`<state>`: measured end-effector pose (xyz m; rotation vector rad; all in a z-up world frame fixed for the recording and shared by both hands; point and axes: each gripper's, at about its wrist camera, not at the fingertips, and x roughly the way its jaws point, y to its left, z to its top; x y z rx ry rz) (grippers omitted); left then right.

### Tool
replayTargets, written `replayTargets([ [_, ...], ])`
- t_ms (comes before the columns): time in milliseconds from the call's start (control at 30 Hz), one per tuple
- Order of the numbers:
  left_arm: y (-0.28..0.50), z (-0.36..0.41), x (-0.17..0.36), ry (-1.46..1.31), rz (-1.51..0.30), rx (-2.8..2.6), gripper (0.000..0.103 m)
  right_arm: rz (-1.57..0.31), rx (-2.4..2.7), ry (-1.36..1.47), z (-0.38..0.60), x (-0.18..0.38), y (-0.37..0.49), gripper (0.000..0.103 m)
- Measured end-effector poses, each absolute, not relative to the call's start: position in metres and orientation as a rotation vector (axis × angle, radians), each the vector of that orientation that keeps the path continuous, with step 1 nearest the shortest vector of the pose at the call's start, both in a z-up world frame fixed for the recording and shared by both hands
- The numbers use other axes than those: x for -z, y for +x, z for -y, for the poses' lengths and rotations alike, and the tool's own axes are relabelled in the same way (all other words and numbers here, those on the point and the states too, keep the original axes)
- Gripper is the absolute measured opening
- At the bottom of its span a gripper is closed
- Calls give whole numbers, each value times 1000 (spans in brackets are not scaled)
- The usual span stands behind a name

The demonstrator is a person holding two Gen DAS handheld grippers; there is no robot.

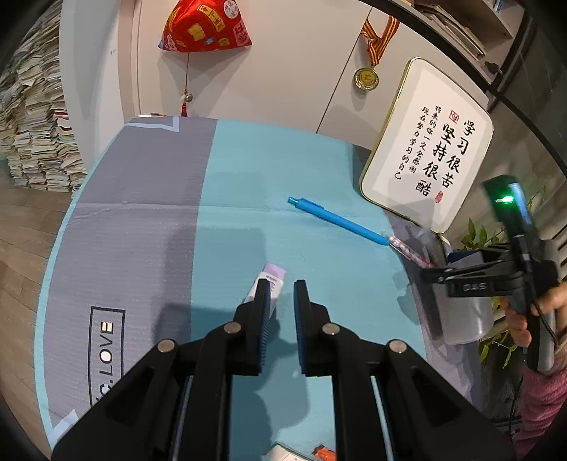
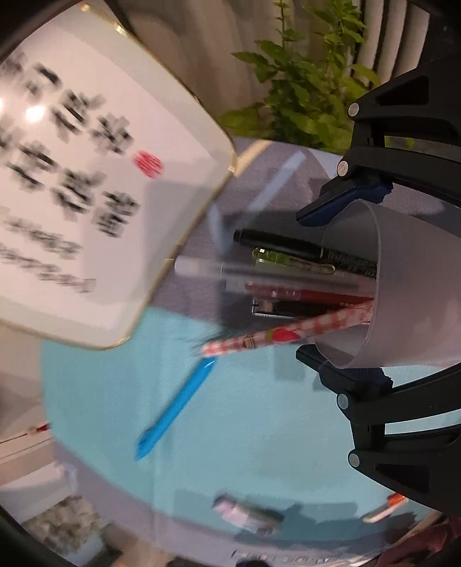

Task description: Organize stationery

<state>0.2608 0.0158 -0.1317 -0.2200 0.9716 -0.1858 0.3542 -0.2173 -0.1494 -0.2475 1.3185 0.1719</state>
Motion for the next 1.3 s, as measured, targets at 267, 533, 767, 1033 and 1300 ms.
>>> replayTargets([
  [267, 255, 1, 132, -202, -984, 215, 11, -877, -177, -209, 216, 108, 284, 70],
  [533, 250, 20, 139, -168, -1021, 235, 11, -792, -170, -47, 249, 134, 259, 70],
  [767, 251, 30, 152, -158, -1069, 239, 13, -453, -118, -71, 254, 124, 215, 71],
  [1033, 249, 40, 156, -134, -1084, 247, 13, -465, -109, -117, 253, 140, 201, 71],
  [1300, 248, 59, 158, -106, -1093, 271, 13, -444, -84, -113, 264, 144, 160, 71],
])
